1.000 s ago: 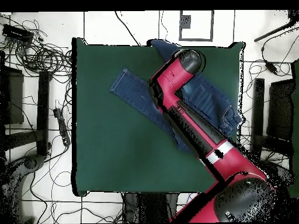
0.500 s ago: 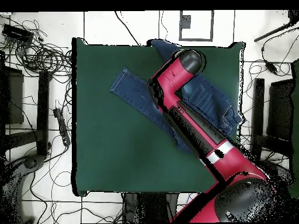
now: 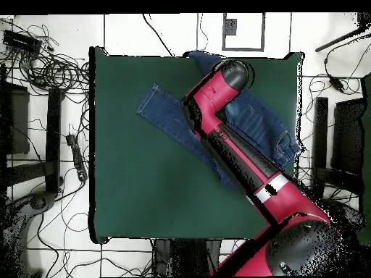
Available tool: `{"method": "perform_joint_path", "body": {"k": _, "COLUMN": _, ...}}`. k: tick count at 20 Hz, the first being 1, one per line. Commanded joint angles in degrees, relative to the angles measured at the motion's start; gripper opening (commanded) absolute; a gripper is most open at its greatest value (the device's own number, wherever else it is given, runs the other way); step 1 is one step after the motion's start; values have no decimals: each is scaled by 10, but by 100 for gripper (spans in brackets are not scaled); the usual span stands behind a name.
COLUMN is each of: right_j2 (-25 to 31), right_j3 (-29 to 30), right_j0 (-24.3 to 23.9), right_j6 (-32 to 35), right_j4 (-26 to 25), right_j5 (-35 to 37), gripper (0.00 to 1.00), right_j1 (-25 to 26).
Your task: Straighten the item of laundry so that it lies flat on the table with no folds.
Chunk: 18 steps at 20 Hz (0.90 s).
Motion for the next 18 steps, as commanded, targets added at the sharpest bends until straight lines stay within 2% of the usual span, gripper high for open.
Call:
{"method": "perform_joint_path", "body": {"k": 1, "right_j2": -35, "right_j3": -18, "right_j0": 10, "right_j6": -157, "right_j4": 50, "right_j5": -56, "gripper": 100, "right_j1": 32}}
{"method": "perform_joint_path", "body": {"k": 7, "right_j2": -7, "right_j3": -39, "right_j0": 3, "right_j6": -144, "right_j4": 45, "right_j5": -21, "gripper": 100, "right_j1": 30}}
{"method": "perform_joint_path", "body": {"k": 18, "right_j2": 6, "right_j3": -66, "right_j0": 2, "right_j6": -150, "right_j4": 51, "right_j5": -44, "gripper": 100, "right_j1": 31}}
